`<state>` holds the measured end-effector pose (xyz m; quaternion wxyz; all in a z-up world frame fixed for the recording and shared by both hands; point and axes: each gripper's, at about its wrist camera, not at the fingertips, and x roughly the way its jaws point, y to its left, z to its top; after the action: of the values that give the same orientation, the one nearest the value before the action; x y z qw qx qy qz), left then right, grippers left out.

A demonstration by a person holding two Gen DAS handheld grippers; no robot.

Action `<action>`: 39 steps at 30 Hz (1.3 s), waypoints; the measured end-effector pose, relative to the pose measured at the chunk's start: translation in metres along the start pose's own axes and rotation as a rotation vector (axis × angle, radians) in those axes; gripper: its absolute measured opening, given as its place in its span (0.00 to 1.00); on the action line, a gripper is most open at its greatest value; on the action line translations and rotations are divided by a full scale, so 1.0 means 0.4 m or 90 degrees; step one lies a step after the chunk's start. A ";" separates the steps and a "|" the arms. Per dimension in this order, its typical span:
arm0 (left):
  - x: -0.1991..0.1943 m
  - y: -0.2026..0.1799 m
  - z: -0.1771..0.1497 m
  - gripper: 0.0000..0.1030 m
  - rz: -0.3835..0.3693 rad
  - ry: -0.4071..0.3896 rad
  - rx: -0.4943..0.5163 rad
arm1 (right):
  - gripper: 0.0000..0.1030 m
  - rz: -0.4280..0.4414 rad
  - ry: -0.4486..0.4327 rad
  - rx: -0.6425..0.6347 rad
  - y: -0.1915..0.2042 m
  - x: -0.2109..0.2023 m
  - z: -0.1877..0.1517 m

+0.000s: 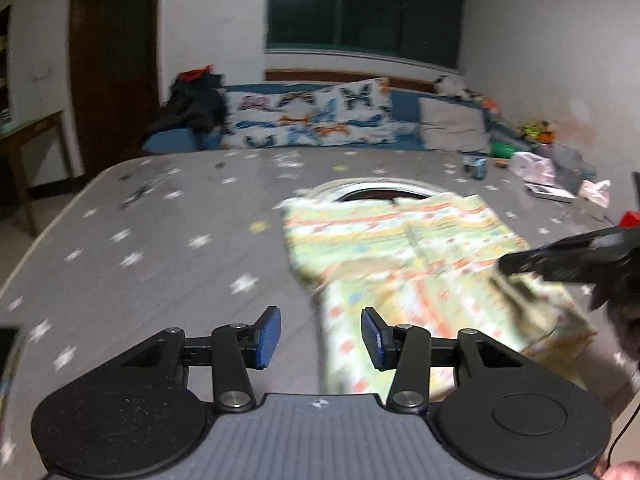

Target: Fold clothes

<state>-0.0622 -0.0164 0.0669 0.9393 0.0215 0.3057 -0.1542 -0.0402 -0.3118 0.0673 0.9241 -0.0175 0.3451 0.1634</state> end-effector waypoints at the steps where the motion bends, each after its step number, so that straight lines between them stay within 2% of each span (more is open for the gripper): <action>1: 0.022 -0.009 0.009 0.44 -0.011 0.004 0.001 | 0.08 0.001 0.003 -0.001 0.000 0.010 -0.001; 4: 0.090 -0.030 0.030 0.39 -0.039 0.017 0.003 | 0.09 -0.001 0.012 -0.002 -0.004 0.031 -0.007; 9: 0.183 -0.038 0.029 0.37 -0.030 0.045 0.018 | 0.09 0.001 0.015 -0.005 -0.009 0.014 -0.021; 15: 0.202 -0.031 0.004 0.36 -0.022 0.053 0.027 | 0.09 0.013 0.023 -0.017 0.001 -0.035 -0.065; 21: 0.162 -0.044 0.009 0.36 -0.028 0.050 0.017 | 0.10 0.016 0.023 -0.017 0.006 -0.093 -0.109; 26: 0.103 -0.089 0.002 0.38 -0.081 0.048 0.018 | 0.10 0.017 0.029 -0.011 0.004 -0.116 -0.136; 31: 0.050 -0.131 -0.018 0.38 -0.113 0.052 0.025 | 0.11 0.013 0.015 -0.004 0.000 -0.139 -0.147; 33: 0.028 -0.140 -0.028 0.38 -0.123 0.062 0.021 | 0.16 0.016 0.024 0.000 -0.007 -0.136 -0.154; 39: -0.026 -0.144 -0.058 0.50 -0.112 0.103 -0.009 | 0.17 0.014 0.026 -0.006 -0.012 -0.158 -0.165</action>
<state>-0.1007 -0.0653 0.0573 0.8945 0.0002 0.3826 -0.2314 -0.1252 -0.3442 0.0572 0.9148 -0.0215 0.3635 0.1750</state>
